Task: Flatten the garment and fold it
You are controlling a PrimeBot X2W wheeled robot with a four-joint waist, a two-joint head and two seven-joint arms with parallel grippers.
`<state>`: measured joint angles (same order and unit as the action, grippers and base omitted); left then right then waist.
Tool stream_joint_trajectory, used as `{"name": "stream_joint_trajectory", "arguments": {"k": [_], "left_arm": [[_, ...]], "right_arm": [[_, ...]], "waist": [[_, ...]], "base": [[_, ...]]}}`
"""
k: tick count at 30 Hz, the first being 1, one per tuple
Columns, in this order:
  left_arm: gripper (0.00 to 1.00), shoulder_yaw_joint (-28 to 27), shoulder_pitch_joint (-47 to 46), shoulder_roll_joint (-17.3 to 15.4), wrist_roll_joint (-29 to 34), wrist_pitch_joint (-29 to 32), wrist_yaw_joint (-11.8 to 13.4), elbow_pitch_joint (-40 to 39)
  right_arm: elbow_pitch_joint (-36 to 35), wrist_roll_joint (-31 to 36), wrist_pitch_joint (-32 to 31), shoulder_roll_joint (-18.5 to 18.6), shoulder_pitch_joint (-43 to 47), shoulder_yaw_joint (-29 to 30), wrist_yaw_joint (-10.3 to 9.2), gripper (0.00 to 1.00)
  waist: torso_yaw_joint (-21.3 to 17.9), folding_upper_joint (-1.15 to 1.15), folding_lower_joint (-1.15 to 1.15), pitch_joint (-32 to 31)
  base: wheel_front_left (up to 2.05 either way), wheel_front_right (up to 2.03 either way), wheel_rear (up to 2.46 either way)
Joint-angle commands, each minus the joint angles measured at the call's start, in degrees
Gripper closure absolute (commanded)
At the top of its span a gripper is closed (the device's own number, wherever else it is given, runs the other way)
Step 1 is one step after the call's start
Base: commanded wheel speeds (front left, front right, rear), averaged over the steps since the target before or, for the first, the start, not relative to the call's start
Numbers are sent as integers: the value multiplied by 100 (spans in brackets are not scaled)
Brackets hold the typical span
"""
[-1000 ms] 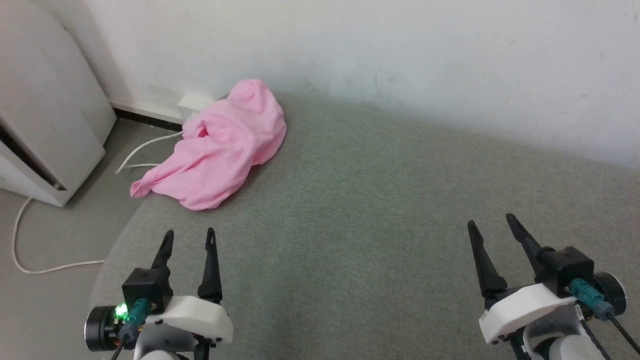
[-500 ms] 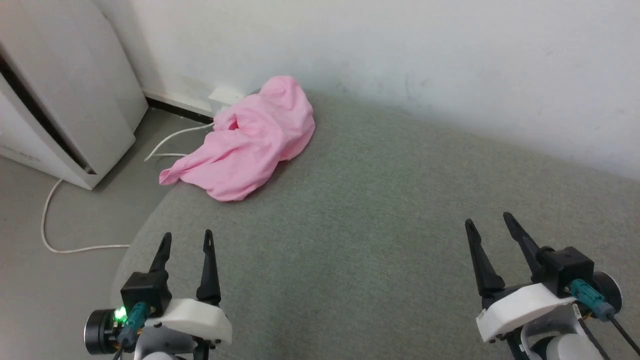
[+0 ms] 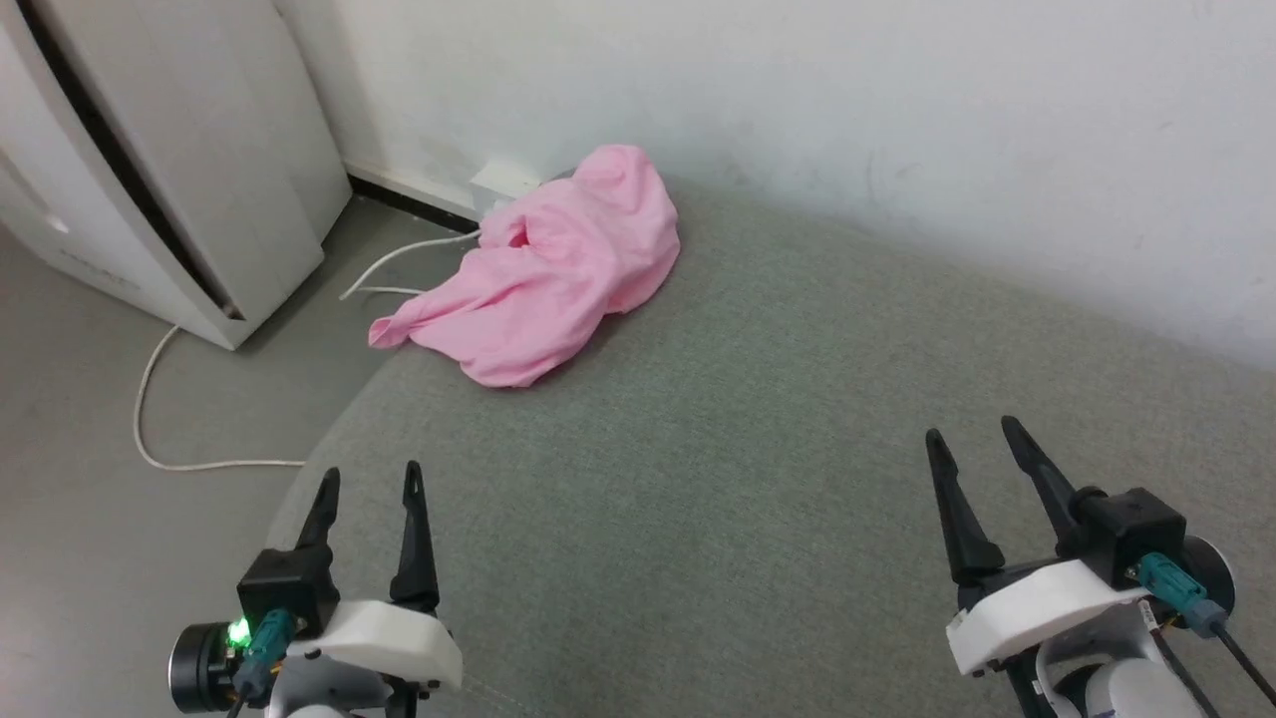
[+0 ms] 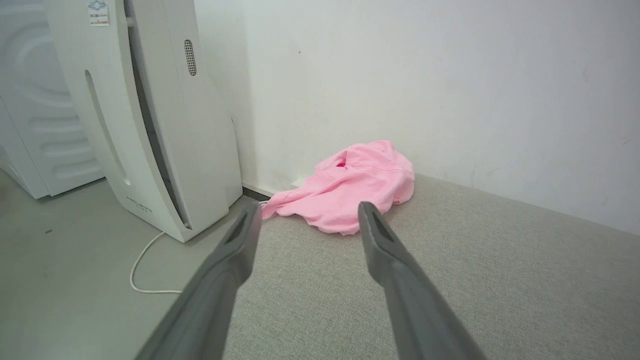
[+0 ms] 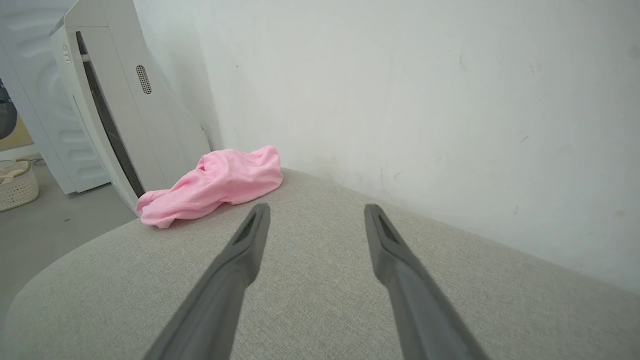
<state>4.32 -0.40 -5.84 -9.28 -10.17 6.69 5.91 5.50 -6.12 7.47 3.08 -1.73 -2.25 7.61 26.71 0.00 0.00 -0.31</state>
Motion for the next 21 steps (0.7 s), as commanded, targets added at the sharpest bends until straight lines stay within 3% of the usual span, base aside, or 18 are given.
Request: {"name": "stream_joint_trajectory", "arguments": {"k": [1, 13, 21], "left_arm": [[0, 34, -25, -38, -51, -60, 63, 35], [0, 65, 5, -73, -229, -203, 201, 71], [0, -100, -395, -177, -568, -262, 147, -3]], "right_arm": [[29, -42, 55, -13, -98, -19, -9, 0], [81, -98, 104, -16, -230, -88, -10, 0], [-108, 17, 19, -17, -672, -321, -10, 0]], "waist": [[72, 0, 0, 18], [248, 0, 0, 150], [-281, 0, 0, 972]], "base": [[0, 0, 0], [0, 0, 0], [0, 0, 0]]}}
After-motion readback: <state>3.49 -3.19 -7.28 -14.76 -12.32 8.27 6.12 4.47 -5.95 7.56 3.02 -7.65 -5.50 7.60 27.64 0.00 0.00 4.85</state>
